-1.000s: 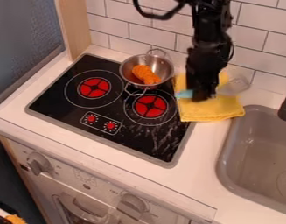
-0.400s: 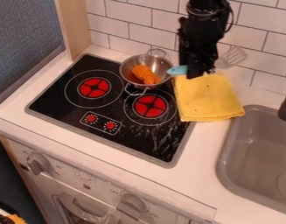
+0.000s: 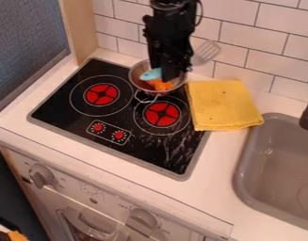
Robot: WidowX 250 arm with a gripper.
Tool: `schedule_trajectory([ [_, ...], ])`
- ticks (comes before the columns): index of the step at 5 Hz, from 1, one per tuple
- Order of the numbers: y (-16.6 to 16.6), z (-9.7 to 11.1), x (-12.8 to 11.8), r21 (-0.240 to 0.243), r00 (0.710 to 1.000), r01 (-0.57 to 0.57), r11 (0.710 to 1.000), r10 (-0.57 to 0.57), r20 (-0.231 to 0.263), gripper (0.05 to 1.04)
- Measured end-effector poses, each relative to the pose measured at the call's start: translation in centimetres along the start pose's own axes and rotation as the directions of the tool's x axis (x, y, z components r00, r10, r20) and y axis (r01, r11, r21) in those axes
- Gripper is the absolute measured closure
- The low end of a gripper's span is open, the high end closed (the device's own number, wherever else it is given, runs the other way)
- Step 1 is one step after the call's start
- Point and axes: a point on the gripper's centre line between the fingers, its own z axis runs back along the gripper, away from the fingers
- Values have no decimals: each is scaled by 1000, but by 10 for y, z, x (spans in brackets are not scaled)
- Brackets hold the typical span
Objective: Move the blue spatula to the left top corner of the burner
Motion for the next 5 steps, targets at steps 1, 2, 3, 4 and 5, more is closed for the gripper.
schedule_trajectory([
  [1, 29, 15, -17, 40, 993, -116, 992, 115, 31, 750],
  [2, 44, 16, -33, 17, 975, -220, 975, 220, 18, 750],
  [3, 67, 15, -47, 38, 948, -316, 948, 314, 42, 750],
  [4, 77, 5, -58, 40, 932, -361, 932, 361, 15, 750],
  [5, 93, -10, -60, 38, 920, -390, 920, 390, -17, 750],
])
